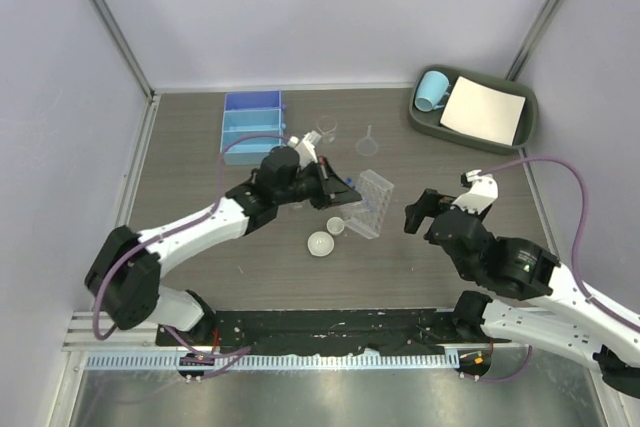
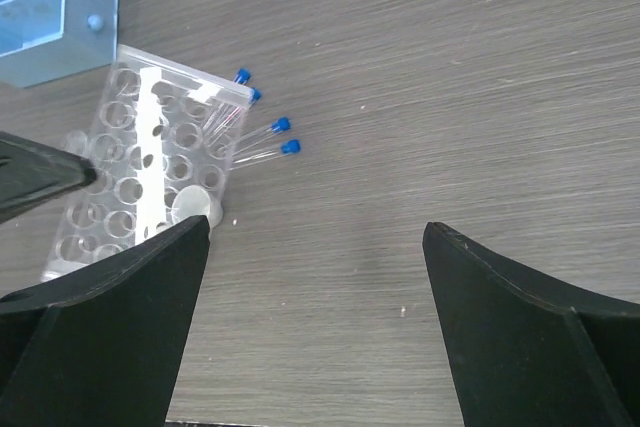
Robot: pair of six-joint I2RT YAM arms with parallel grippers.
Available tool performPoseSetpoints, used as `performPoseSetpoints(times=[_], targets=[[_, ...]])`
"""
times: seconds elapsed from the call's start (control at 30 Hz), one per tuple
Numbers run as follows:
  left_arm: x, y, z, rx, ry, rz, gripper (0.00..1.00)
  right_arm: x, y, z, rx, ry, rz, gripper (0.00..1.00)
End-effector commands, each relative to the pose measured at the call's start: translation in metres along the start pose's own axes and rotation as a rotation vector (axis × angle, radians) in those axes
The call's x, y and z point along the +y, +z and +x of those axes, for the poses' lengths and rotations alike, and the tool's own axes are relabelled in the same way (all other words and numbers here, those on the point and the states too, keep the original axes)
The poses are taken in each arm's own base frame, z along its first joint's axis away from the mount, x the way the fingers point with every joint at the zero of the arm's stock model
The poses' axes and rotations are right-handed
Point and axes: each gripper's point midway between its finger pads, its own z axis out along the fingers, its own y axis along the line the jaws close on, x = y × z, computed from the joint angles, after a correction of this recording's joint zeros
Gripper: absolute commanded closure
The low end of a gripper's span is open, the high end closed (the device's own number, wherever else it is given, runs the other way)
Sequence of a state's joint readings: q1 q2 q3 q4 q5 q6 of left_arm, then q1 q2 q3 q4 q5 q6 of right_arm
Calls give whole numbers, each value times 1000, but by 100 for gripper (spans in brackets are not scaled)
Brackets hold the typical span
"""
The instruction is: Organize the chemistry lab equipment
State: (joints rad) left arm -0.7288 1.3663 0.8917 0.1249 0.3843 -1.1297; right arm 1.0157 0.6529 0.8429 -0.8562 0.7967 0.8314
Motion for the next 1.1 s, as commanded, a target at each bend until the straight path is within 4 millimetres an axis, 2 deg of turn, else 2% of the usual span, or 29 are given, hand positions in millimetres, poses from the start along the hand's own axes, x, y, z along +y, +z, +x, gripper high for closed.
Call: performPoseSetpoints(times=[0.0,0.03,0.07,0.1,0.17,0.23,0.27,0.3,0.33,0.37,0.4,0.43,0.53,0.57,0.63,0.67,0.73,0.9,1.07], targets=[[-68,27,-5,27,66,248,100,-23,-15,-34,-100,69,91,6],[-68,35,-2,44,63,252,99,-25,-18,-38,-107,72,87,6],[-80,41,0,53,74,290,100,-25,-21,-42,-114,74,85,6],[-71,54,5,79,63,276,100,-25,-22,-45,-116,73,84,6],[-80,65,8,93,75,310,100,-21,-23,-49,-113,56,83,6],[-70,83,17,139,56,309,100,-19,-23,-51,-112,43,85,6],[-80,89,16,143,67,355,100,-17,-23,-53,-113,42,88,6],[-80,94,20,170,53,369,100,-16,-23,-55,-115,37,90,6],[-66,108,27,206,32,356,99,-15,-23,-56,-118,40,86,6],[-73,112,25,206,41,389,99,-13,-25,-60,-126,43,77,6],[-71,117,25,213,34,395,99,-13,-26,-62,-132,47,73,6],[-62,126,29,229,19,389,100,-12,-27,-64,-135,49,68,6],[-57,137,28,232,20,394,100,-9,-30,-67,-130,53,45,6],[-49,146,31,244,14,388,100,-8,-31,-68,-131,55,40,6],[-50,152,30,251,5,405,100,-5,-30,-66,-121,48,31,6],[-38,159,33,261,-9,392,100,-4,-29,-66,-118,44,29,6],[-35,165,33,261,-17,411,100,-1,-27,-63,-106,33,27,6],[-12,182,41,280,-56,396,100,3,-21,-55,-91,13,21,6],[3,195,46,296,-74,389,100,6,-18,-49,-81,8,10,6]])
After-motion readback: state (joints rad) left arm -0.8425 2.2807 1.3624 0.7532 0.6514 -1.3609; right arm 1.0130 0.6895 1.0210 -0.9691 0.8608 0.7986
